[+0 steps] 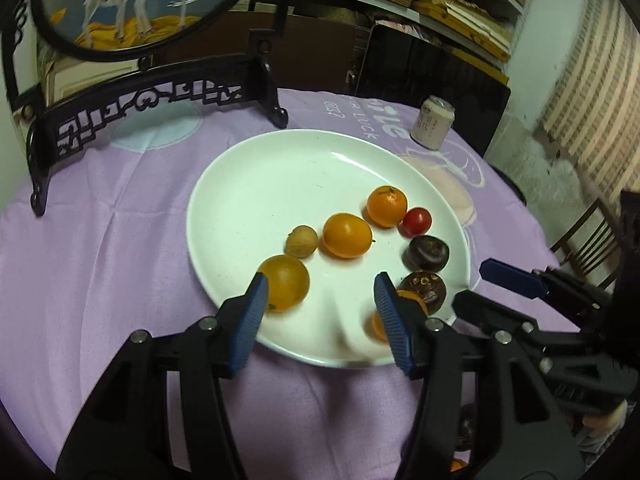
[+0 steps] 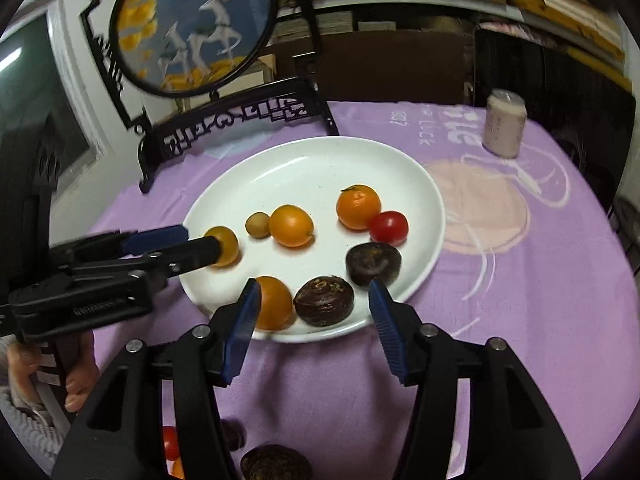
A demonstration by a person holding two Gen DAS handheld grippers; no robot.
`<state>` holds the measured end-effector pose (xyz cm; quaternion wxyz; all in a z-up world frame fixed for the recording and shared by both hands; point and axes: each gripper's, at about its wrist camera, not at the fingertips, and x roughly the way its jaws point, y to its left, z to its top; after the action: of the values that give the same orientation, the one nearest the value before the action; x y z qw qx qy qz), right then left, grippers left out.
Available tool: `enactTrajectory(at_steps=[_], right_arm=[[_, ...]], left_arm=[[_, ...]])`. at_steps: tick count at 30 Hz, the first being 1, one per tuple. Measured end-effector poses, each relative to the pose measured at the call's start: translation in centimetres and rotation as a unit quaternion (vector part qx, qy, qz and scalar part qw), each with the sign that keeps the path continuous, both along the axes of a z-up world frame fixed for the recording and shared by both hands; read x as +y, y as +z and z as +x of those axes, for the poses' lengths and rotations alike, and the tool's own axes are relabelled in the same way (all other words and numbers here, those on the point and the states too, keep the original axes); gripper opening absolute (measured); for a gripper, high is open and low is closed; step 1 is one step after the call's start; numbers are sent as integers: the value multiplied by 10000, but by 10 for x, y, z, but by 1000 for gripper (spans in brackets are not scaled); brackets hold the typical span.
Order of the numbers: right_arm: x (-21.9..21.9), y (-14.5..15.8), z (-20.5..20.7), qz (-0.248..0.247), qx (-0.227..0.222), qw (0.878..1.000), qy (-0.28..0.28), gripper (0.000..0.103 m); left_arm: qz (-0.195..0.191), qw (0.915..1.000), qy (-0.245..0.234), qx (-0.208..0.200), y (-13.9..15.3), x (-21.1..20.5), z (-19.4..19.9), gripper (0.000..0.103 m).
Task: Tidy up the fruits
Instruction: 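Carry both fruits over the white plate and open both tools, then grasp a dark mangosteen with the left tool while the right tool grasps a small tan fruit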
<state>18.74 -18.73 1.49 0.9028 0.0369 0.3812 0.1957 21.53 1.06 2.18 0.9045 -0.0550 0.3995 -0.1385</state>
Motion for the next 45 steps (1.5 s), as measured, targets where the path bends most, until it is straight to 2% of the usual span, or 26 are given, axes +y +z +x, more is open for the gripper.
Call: enactTrajectory(at_steps=[6, 8, 10, 17, 21, 26, 28, 31, 33, 36, 42, 45], right_arm=[[-17, 4, -15, 143, 57, 9998, -144, 58], [-25, 6, -26, 254, 46, 9995, -166, 58], [-32, 7, -37, 300, -1, 9994, -184, 59], [-69, 5, -83, 542, -115, 9976, -408, 59], [-83, -3, -100, 582, -64, 9970, -509, 60], [-90, -9, -108, 599, 18, 9968, -535, 60], [-90, -9, -108, 625, 39, 9966, -526, 62], [-88, -9, -110, 573, 29, 9971, -492, 67], [-85, -9, -110, 542, 34, 9976, -433, 67], [-80, -10, -112, 490, 56, 9982, -355, 67], [-76, -24, -115, 352, 266, 9986, -275, 67], [-75, -33, -120, 209, 361, 9987, -285, 67]], left_arm=[[74, 9999, 43, -90, 5, 10, -29, 61], [128, 9999, -5, -89, 3, 13, -51, 62], [233, 9996, -35, -150, 1, 15, -71, 67], [629, 9977, -253, -30, -27, 19, -146, 70], [810, 9961, -344, 110, -41, 15, -156, 70], [1012, 9935, -412, 308, -54, 6, -147, 70], [1177, 9919, -412, 220, -55, 2, -145, 71], [1215, 9916, -395, 190, -56, 0, -140, 70], [1195, 9920, -368, 181, -55, 2, -138, 65], [1151, 9925, -381, 137, -52, 3, -139, 40], [1193, 9918, -451, 65, -50, 0, -144, 40], [1142, 9928, -335, 108, -51, 5, -141, 40]])
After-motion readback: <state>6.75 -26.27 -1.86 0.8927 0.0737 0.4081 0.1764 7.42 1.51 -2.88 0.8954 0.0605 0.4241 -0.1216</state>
